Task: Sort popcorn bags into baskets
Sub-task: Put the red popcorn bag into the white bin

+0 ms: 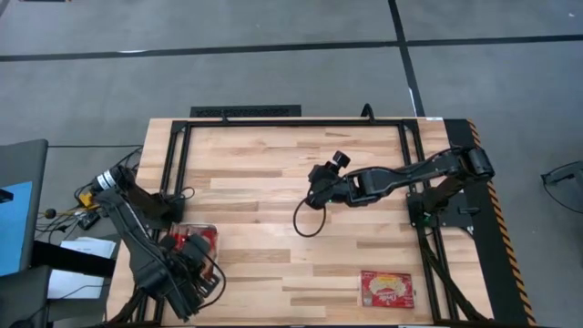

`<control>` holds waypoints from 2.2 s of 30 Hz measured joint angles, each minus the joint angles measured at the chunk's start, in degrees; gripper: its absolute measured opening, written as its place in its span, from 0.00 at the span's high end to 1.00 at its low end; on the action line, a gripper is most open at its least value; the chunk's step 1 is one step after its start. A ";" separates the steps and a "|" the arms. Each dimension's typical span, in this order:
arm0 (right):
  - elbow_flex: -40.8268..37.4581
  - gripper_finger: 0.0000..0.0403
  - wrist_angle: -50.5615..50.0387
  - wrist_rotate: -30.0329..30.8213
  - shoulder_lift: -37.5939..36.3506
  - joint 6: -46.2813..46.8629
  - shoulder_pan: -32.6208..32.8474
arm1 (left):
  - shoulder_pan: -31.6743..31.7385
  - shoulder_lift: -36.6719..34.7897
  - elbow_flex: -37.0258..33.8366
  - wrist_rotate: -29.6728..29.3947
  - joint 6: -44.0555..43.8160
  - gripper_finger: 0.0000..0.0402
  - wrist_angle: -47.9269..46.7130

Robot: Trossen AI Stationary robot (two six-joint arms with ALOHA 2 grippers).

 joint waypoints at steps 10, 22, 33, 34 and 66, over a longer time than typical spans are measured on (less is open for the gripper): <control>-0.02 0.54 -0.01 -1.88 0.00 0.04 -0.53 | -0.07 -5.73 0.00 -5.23 2.82 0.98 -0.09; -0.02 0.57 -0.28 -1.84 0.00 -0.04 -0.56 | -0.27 -4.19 -10.60 2.89 -7.85 0.98 -0.13; -0.02 0.56 -0.32 -1.84 0.00 -0.11 -0.56 | 1.88 -4.31 -20.57 -4.38 -12.25 0.96 16.32; -0.02 0.57 -0.31 -1.81 0.00 -0.12 -0.56 | 2.06 -4.32 -21.80 -4.70 -12.14 0.96 18.98; -3.17 0.57 2.58 -2.22 -0.06 -1.71 -1.35 | 2.01 -4.08 -23.58 10.44 -14.41 0.99 9.14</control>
